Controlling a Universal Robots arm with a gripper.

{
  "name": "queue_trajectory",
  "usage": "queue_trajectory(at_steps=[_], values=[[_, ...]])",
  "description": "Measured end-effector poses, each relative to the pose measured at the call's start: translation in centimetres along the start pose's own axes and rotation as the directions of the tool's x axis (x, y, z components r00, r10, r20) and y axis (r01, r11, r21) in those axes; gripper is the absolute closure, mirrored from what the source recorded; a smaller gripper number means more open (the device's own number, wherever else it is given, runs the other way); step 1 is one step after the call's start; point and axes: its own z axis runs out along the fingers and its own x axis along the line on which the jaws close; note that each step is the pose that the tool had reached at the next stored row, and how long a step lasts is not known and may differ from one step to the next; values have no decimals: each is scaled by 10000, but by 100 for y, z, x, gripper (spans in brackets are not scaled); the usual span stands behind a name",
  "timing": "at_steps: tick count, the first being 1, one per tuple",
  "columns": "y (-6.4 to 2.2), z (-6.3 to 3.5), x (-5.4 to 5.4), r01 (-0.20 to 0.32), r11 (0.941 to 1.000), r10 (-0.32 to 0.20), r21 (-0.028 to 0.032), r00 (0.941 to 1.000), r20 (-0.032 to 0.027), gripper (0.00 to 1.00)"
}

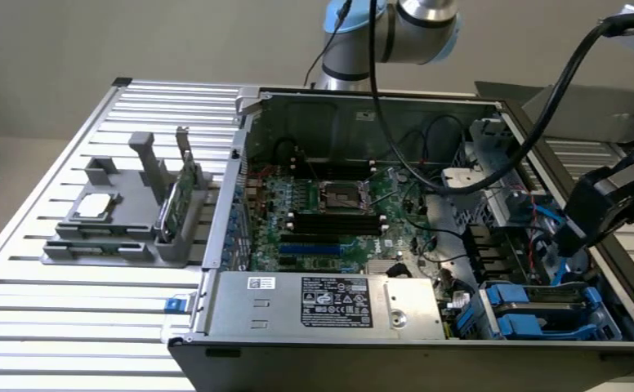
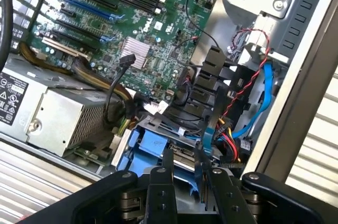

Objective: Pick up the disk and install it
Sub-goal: 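Insert the disk into the insertion slot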

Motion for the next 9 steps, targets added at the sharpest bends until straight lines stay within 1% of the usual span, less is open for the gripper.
queue_trajectory(at_steps=[4,6,9], values=[[6,-77,2,-504,9987,505,-19,9987,40,69],[7,-90,3,-772,9970,772,-30,9970,61,69],[8,-92,3,-1187,9929,1188,-45,9929,99,69]])
